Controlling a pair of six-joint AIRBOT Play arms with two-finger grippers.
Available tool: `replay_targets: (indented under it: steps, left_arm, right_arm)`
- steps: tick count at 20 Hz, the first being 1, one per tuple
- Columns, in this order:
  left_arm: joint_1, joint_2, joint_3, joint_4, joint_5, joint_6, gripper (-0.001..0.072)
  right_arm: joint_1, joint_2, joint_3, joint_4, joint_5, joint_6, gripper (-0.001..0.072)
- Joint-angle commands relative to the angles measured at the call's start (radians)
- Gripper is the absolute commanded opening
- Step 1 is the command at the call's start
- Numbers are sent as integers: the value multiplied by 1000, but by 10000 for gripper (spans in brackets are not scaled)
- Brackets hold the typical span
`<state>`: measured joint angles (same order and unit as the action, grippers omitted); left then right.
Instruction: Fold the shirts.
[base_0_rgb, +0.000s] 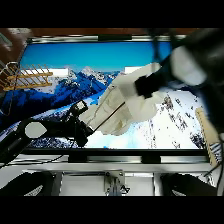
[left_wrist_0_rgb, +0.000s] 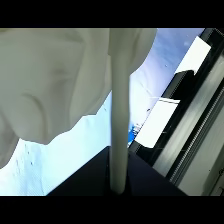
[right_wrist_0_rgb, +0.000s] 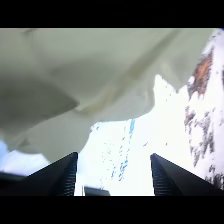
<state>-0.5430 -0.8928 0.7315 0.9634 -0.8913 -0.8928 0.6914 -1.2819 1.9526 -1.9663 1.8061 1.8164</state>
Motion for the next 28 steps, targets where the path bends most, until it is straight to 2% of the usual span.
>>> replay_targets:
  steps: [1, 2, 3, 4, 5, 8, 10, 15, 22, 23, 28]
  left_arm:
    - [1, 1, 1, 13, -24, 24, 53]
    - [1, 1, 1, 21, -33, 29, 53]
    - [1, 1, 1, 35, -40, 29, 53]
    - [1, 1, 1, 56, -45, 29, 53]
    - [1, 1, 1, 78, -46, 29, 53]
    - [1, 1, 1, 152, -45, 37, 53]
    - [2, 2, 1, 166, -46, 45, 53]
    - [2, 2, 11, 167, -60, 60, 53]
    - [2, 2, 27, 167, -49, 64, 53]
    - [2, 2, 28, 167, -32, 71, 53]
    - [71, 0, 56, 175, 9, 71, 57]
  right_arm:
    - [-229, 66, 3, -67, -129, -129, 585]
    - [-306, 57, 2, -65, -161, -249, 584]
    - [-367, 41, 2, -52, -169, -430, 582]
    - [-413, 20, 2, -22, -164, -671, 582]
    - [-455, 0, 2, 68, -169, -821, 582]
    - [-528, -73, 2, 349, -151, -1161, 583]
    - [-527, -125, 2, 428, -135, -1289, 583]
    - [-527, -240, 2, 569, -117, -1344, 584]
    - [-503, -324, 2, 656, -75, -1414, 581]
    - [-494, -333, 2, 656, -71, -1414, 553]
    - [-489, -341, -43, 659, 19, -1446, 102]
